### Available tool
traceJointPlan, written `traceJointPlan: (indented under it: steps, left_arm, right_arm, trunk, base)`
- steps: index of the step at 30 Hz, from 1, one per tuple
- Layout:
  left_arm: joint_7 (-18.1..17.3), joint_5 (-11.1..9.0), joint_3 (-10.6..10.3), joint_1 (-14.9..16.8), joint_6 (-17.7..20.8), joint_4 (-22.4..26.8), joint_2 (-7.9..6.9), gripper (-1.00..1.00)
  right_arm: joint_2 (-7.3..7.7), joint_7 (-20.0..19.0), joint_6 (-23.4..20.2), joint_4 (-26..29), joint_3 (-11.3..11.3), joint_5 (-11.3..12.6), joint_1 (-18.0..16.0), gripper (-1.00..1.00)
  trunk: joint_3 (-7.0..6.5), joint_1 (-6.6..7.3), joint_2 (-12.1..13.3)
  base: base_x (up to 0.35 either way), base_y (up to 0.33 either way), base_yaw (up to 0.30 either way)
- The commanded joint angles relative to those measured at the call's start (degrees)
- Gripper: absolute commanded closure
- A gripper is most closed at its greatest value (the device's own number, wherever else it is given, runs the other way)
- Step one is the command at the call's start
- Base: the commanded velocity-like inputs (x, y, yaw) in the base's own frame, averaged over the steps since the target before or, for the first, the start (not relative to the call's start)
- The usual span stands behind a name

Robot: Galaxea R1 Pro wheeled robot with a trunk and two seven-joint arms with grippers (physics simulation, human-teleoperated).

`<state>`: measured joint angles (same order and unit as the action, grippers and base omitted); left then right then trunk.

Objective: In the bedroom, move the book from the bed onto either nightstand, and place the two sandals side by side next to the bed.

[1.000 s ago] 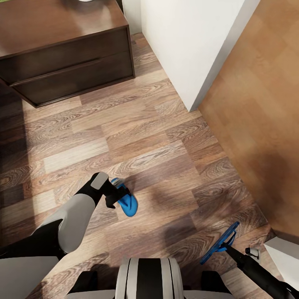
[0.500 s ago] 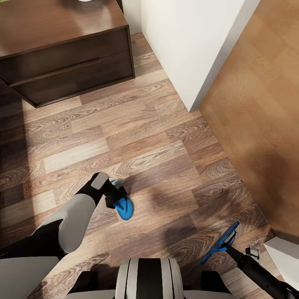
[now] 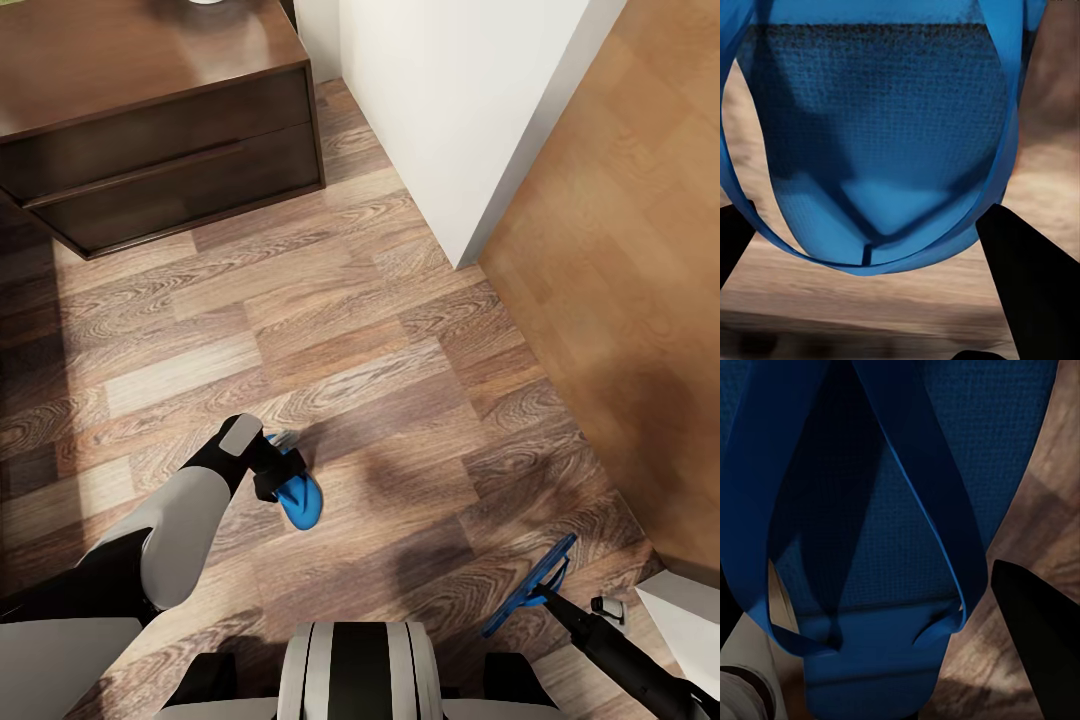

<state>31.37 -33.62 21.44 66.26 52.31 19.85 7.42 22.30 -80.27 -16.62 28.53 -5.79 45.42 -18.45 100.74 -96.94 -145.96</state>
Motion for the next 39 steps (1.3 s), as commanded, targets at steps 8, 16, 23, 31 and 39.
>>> traceJointPlan:
  steps: [8,16,23,31,39]
  left_arm:
    - [0.36,-0.49,0.18,0.01,0.16,0.1,-0.01,1.0]
    - [0.36,-0.49,0.18,0.01,0.16,0.1,0.05,1.0]
    - [0.41,-0.5,0.18,0.01,0.16,0.1,-0.02,1.0]
    - [0.45,-0.56,0.18,0.01,0.76,0.1,-0.03,1.0]
    - [0.45,-0.53,0.18,0.01,1.84,0.1,0.02,1.0]
  right_arm:
    - [-0.07,-0.15,-0.71,-0.77,-0.01,-0.3,-0.01,1.0]
    - [-0.07,-0.15,-0.75,-0.84,-0.06,-0.33,-0.01,1.0]
    - [-0.07,-0.15,-0.77,-0.85,-0.08,-0.36,-0.01,1.0]
    - [-0.07,-0.15,-0.75,-0.85,-0.1,-0.49,-0.01,1.0]
    - [-0.07,-0.15,-0.73,-1.0,-0.02,-0.59,-0.01,1.0]
  trunk:
    - [0.03,0.01,-0.01]
    - [-1.3,0.16,0.07]
    - [-2.85,0.34,0.16]
    - [-4.62,0.55,0.27]
    - [-6.4,0.75,0.38]
  base:
    - [0.0,0.0,0.0]
    - [0.0,0.0,0.0]
    - [0.0,0.0,0.0]
    - [0.0,0.0,0.0]
    - [0.0,0.0,0.0]
